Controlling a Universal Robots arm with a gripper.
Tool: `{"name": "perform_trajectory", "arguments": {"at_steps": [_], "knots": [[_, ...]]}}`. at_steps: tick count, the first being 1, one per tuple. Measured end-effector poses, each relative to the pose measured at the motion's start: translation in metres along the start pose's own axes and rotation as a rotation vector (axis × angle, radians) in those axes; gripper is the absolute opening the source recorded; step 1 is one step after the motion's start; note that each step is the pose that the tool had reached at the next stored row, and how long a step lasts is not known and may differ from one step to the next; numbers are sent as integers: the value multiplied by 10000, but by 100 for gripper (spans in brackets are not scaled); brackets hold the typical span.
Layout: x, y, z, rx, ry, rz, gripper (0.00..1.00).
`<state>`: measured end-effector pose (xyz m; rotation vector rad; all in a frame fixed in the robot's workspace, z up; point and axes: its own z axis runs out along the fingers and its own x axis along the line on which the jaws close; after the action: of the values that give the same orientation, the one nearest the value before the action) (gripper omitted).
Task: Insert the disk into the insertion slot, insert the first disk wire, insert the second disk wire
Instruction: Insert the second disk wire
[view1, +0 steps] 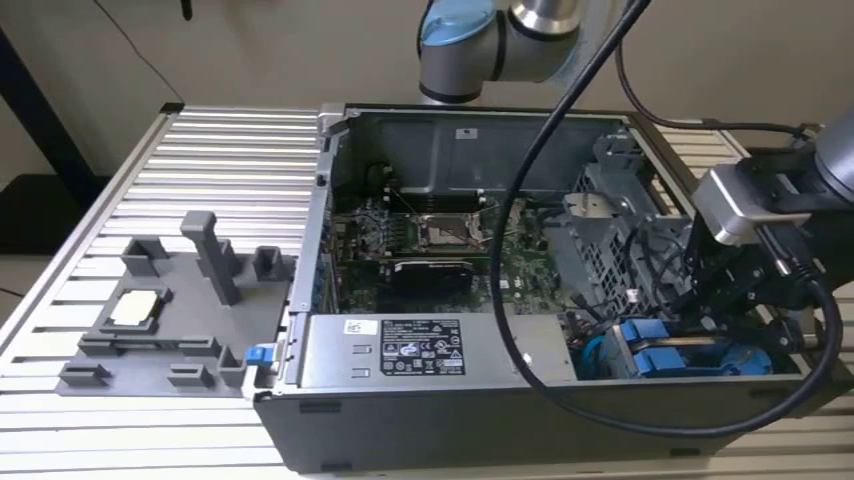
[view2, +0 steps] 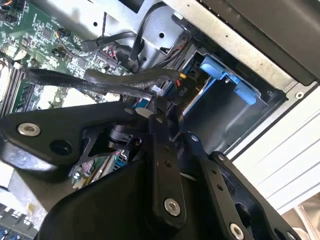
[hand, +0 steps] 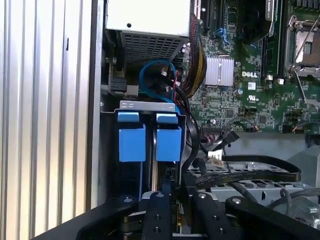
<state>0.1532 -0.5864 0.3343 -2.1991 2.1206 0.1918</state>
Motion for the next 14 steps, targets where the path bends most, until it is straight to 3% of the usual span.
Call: {"name": "perform_trajectory", "arguments": {"at_steps": [1,12,14], "knots": [[-3,2,-26,-7,-6,2,24],[-76,16,-519,-20,-3,4,24],[-79,17,-544,-23,-3,3,24]]}}
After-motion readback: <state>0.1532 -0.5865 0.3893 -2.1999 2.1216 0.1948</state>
